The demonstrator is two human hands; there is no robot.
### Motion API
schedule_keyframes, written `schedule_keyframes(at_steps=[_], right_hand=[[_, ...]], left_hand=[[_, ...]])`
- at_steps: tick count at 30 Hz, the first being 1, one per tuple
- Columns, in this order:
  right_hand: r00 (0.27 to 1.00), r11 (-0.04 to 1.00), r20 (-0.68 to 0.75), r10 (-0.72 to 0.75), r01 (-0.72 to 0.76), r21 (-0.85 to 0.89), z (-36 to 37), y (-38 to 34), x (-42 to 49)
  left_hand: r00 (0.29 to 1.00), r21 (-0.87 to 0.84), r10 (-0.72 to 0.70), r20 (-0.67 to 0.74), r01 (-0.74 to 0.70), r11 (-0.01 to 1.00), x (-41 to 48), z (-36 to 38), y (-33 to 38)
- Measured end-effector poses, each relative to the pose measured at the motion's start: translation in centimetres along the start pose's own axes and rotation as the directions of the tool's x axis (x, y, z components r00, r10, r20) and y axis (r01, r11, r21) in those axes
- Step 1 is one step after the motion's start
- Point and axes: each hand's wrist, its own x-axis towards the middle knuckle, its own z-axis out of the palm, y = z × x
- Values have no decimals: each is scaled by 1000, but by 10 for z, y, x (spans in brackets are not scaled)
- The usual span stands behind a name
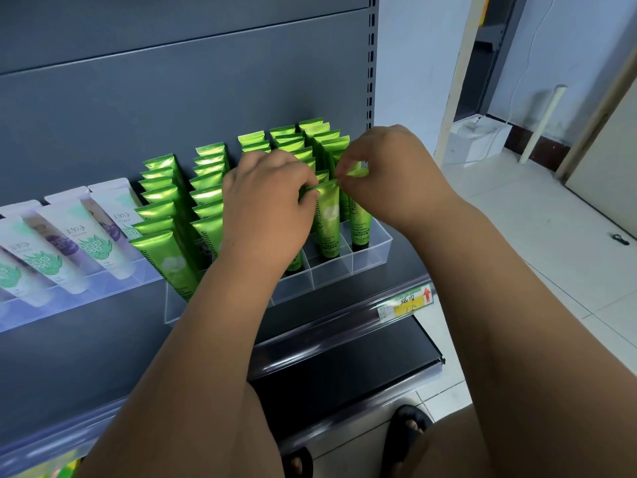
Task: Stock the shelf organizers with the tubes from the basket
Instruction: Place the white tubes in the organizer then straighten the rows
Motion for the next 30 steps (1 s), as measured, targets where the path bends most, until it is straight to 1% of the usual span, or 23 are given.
schedule_keyframes(at_steps=[6, 10, 13, 16, 19, 21, 23, 26, 28, 30], right_hand=[[1000, 1000, 9, 14, -14, -13, 6, -4, 5], [999, 999, 44, 31, -31, -13, 6, -9, 5], [998, 998, 27, 49, -50, 47, 0, -10, 5], [996, 993, -12, 89, -88, 84, -7, -7, 12], [994, 991, 5, 113, -113, 72, -6, -3, 25], [993, 991, 14, 117, -118, 68, -5, -4, 35], [991, 989, 45, 129, -132, 69, -6, -8, 46], [981, 991, 149, 123, -130, 37, -7, -14, 57], [974, 996, 209, 84, -78, -33, -5, -17, 62], [971, 996, 228, 78, -69, -48, -1, -16, 66]], left_hand=[[1000, -15, -11, 0, 11, 1000, -1, 2, -1], [1000, -13, 3, -5, -3, 1000, -1, 2, 0], [999, -66, -1, -32, -1, 998, -1, 1, -1], [995, -176, -57, -82, 42, 984, 1, 1, -4], [981, -225, -139, -134, 107, 969, 5, -1, -11], [970, -268, -203, -137, 161, 950, 11, -4, -14], [962, -277, -244, -126, 202, 940, 18, -7, -15], [959, -235, -267, -90, 240, 942, 28, -8, -13], [964, -218, -253, -82, 231, 948, 30, -5, -9], [968, -203, -231, -98, 208, 957, 30, 0, -8]])
